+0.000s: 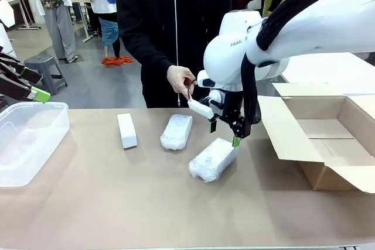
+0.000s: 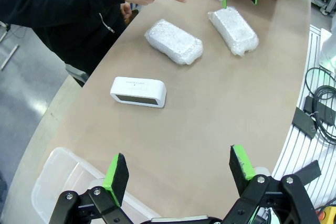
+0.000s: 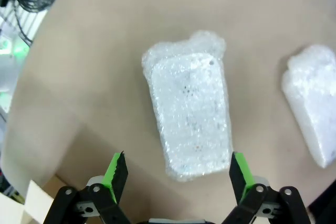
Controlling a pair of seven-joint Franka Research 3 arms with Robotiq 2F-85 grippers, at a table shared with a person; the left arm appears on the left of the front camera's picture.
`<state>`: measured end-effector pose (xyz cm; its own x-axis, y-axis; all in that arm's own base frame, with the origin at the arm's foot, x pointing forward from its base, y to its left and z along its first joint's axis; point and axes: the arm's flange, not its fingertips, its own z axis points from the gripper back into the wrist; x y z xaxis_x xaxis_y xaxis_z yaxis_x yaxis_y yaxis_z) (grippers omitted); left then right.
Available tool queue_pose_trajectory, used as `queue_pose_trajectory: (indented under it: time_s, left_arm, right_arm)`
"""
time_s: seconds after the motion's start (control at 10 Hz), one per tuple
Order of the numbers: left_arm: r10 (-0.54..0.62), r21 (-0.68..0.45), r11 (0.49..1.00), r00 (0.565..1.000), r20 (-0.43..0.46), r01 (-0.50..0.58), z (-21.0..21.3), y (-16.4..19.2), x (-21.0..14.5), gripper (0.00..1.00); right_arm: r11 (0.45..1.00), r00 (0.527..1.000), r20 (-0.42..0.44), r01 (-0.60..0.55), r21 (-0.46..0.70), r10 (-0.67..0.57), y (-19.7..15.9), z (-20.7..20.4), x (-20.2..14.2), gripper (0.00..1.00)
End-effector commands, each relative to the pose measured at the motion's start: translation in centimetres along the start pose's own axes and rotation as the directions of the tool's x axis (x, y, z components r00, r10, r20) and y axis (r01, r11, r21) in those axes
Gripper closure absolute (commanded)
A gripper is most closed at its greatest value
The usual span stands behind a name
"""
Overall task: Separate and place wrapped and unwrapped clocks.
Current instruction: Pick up the Digital clock indicated by the person.
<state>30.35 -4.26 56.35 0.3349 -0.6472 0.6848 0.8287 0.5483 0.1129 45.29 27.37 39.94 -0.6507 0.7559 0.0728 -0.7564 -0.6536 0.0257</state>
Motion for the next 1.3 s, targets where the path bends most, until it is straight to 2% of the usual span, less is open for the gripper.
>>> queue_pose_trajectory:
  time_s: [0.0,0.3,0.7,1.2]
  left_arm:
    - [-0.001,-0.013,1.000,1.000,0.009,0.001,-0.1,0.1,-0.1,0.00]
    - [-0.001,-0.013,1.000,1.000,0.009,0.001,-0.1,0.1,-0.1,0.00]
    - [-0.001,-0.013,1.000,1.000,0.009,0.001,-0.1,0.1,-0.1,0.00]
    - [-0.001,-0.013,1.000,1.000,0.009,0.001,-0.1,0.1,-0.1,0.00]
  right_arm:
    - [0.997,0.996,-0.046,-0.079,-0.005,0.078,-1.1,-1.0,-0.7,0.00]
    - [0.985,0.985,-0.017,-0.174,0.016,0.174,-2.0,-3.0,-1.1,0.00]
    - [0.967,0.968,-0.005,-0.250,-0.047,0.251,-2.1,-5.5,-0.8,0.00]
    - [0.973,0.973,0.030,-0.230,-0.005,0.230,-1.6,-7.0,0.6,0.00]
